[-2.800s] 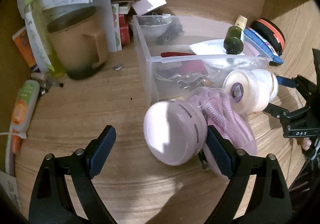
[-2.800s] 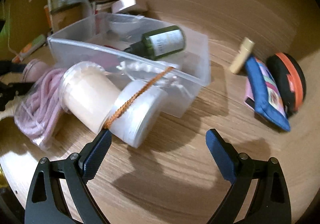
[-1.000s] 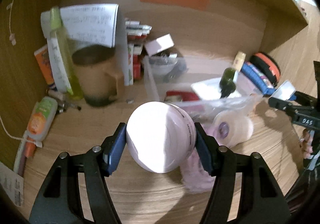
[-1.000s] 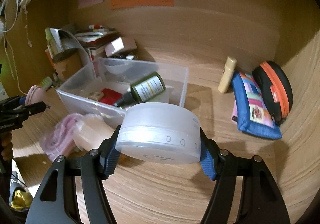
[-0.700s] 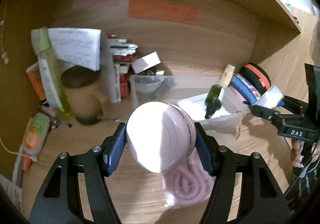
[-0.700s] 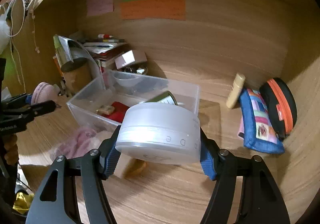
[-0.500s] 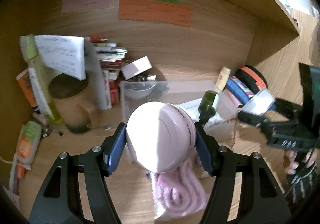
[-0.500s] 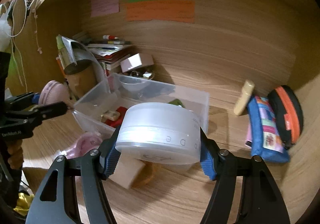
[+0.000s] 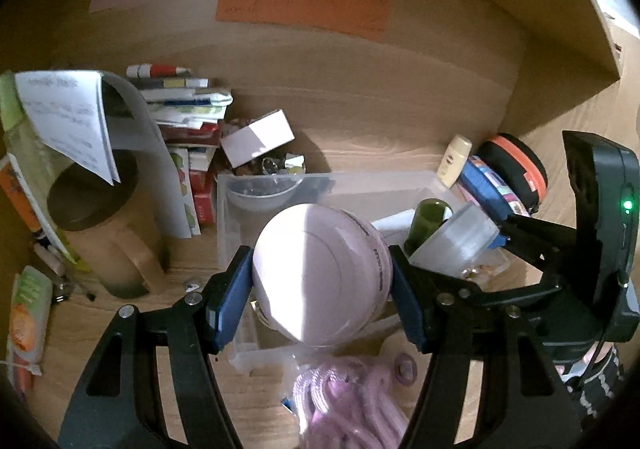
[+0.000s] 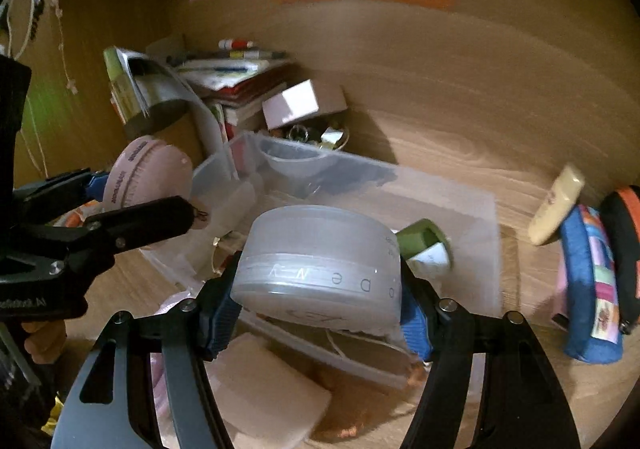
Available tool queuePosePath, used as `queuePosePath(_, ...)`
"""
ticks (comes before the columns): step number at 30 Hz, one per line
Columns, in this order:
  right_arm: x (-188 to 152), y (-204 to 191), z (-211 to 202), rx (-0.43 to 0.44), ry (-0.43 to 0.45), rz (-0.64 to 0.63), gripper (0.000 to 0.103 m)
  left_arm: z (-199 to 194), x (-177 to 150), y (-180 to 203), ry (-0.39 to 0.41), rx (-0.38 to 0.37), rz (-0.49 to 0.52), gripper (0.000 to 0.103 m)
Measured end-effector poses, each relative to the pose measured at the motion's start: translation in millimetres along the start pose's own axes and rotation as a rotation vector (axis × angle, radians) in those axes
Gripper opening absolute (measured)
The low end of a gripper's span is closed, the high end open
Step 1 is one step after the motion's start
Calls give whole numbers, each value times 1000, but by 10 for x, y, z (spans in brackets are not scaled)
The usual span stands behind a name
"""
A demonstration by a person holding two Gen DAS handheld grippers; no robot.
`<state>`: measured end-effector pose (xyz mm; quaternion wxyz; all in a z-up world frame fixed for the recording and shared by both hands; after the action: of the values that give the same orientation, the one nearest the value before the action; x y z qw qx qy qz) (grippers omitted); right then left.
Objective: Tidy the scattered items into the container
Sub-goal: 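Lower the pink container and tape roll into the clear box and release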
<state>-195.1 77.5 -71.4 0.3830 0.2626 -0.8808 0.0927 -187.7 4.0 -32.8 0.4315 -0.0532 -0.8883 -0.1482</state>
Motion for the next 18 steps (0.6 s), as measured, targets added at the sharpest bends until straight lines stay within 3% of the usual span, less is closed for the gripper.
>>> queuePosePath(10,50,-74,138,-35,24,-72,65,204,-75,-30,-48,-39,-25,65)
queuePosePath(18,24,-163,183,-86,44,-145,67,278,-158,-70,-78,-16,-21,65)
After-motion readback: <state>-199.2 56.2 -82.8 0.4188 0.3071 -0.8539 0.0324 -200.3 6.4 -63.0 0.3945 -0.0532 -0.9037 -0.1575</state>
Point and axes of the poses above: each gripper's, at about its wrist camera, not at the fingertips, and z roughly the way its jaws point, y to its right, x to its top, the point moved 10 cm from there along z, roughly the way its jaws point, and after that the axes turned 5 degrees about -x, right-handed, at the moved point
